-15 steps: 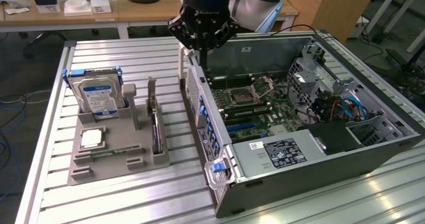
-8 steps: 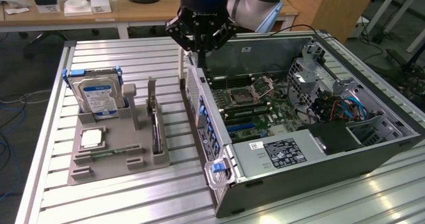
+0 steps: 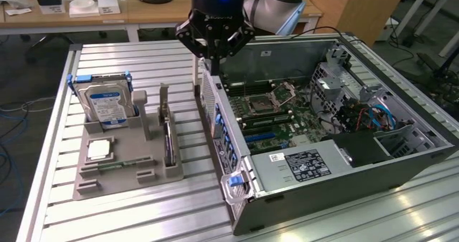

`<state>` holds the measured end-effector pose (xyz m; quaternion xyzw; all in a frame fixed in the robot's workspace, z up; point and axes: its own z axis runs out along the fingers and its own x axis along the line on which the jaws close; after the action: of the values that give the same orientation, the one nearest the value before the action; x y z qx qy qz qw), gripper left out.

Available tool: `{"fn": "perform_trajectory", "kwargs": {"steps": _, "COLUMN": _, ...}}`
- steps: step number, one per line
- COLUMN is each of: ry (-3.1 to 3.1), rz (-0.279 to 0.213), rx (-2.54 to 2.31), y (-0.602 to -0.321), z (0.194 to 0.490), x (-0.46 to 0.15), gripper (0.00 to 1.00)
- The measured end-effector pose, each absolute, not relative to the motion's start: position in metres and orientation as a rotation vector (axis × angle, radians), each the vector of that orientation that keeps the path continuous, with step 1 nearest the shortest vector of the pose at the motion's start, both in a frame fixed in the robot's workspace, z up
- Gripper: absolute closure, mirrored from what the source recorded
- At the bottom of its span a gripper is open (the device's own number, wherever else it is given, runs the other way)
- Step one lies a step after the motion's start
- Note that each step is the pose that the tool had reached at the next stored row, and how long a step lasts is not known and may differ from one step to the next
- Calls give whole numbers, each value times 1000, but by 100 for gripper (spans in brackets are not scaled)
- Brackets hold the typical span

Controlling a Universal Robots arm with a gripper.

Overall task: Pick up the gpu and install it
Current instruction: 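Reach for the gpu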

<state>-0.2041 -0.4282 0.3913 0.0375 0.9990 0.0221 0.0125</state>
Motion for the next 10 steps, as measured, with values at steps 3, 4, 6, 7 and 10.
{"fn": "perform_trajectory", "kwargs": {"steps": 3, "ry": 3114, "rz": 69, "rx": 117, "y": -430, "z": 391, "x": -205, "gripper": 89}}
{"fn": "perform_trajectory", "kwargs": {"steps": 4, "ry": 3114, "rz": 69, "rx": 117, "y": -431, "z": 391, "x": -206, "gripper": 89}}
{"fn": "perform_trajectory", "kwargs": {"steps": 6, "ry": 3114, "rz": 69, "rx": 117, "y": -432, "z": 391, "x": -206, "gripper": 89}}
{"fn": "perform_trajectory", "kwargs": {"steps": 7, "ry": 3114, "rz": 69, "rx": 117, "y": -433, "z": 391, "x": -207, "gripper": 89}}
{"fn": "perform_trajectory", "kwargs": {"steps": 10, "ry": 3114, "rz": 69, "rx": 117, "y": -435, "z": 391, "x": -208, "gripper": 89}}
